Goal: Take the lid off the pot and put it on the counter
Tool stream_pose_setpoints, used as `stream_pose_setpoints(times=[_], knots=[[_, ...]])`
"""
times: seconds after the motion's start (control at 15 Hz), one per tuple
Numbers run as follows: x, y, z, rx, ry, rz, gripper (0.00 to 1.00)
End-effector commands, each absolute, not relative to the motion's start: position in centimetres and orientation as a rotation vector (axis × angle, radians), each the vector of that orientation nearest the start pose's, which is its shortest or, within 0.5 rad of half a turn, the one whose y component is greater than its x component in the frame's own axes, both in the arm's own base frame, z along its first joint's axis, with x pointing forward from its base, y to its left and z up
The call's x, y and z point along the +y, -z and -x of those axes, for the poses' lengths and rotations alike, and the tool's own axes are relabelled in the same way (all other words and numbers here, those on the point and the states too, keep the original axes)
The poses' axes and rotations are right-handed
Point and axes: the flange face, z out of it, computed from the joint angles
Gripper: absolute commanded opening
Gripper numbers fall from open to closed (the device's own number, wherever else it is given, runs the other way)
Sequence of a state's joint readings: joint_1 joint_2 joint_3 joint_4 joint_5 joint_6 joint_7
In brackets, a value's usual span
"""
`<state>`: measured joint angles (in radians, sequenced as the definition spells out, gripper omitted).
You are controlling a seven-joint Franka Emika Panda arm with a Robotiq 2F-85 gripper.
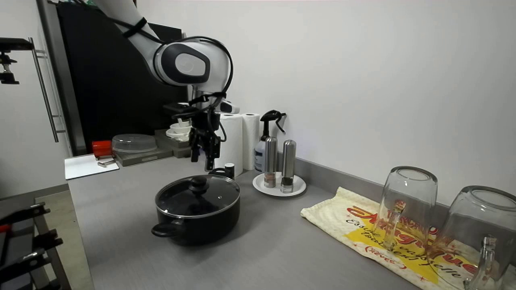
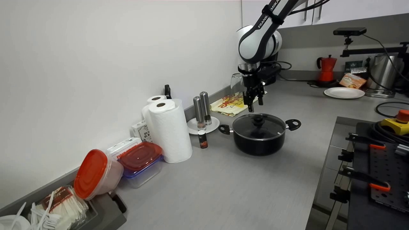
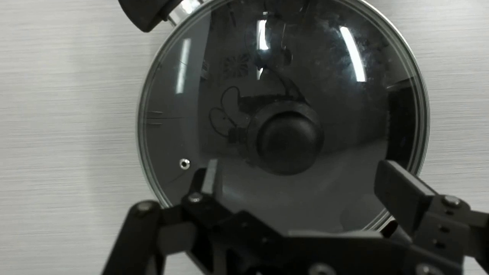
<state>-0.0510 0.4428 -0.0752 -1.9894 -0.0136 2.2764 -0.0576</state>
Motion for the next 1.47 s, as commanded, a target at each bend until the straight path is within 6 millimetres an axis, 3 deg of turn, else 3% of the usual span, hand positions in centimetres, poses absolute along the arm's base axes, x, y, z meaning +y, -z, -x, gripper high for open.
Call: stream_pose_setpoints(times=[0.0,0.6,1.13,1.4], knots=[[-7.4,-21.7,-59.8,0.048,-0.251,3.153,1.0],[-9.4,-18.8,-58.9,0.09,-0.342,3.129,1.0],[-8.7,-20.4,-59.9,-0.004,-0.295,3.038,1.0],[-8.6,-20.1,-60.2,-0.018,-0.299,3.043,1.0]])
